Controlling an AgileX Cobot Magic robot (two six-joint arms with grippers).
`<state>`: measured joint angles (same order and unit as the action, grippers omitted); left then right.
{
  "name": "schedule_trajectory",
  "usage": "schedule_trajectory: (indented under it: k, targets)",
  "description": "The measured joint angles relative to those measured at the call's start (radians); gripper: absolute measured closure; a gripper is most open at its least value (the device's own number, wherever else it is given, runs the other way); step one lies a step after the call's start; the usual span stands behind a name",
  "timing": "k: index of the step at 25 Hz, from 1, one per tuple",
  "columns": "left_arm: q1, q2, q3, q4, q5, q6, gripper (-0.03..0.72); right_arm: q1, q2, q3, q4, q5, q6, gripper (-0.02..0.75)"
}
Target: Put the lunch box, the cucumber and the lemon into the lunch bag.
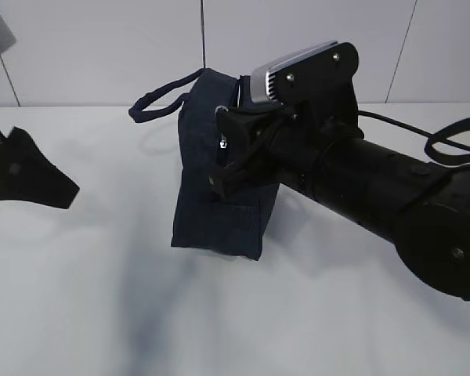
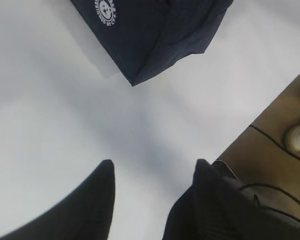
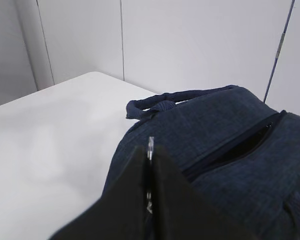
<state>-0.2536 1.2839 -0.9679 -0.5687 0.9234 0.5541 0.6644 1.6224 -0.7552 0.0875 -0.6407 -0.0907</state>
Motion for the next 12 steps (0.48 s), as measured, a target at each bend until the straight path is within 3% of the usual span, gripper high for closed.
schedule_trajectory:
  k: [12]
  targets:
    - [-0.183,0.219,0.0,0.033,-0.279,0.007,0.339,0.0,0.0,-0.014,0.022,0.013,0.0,0.738]
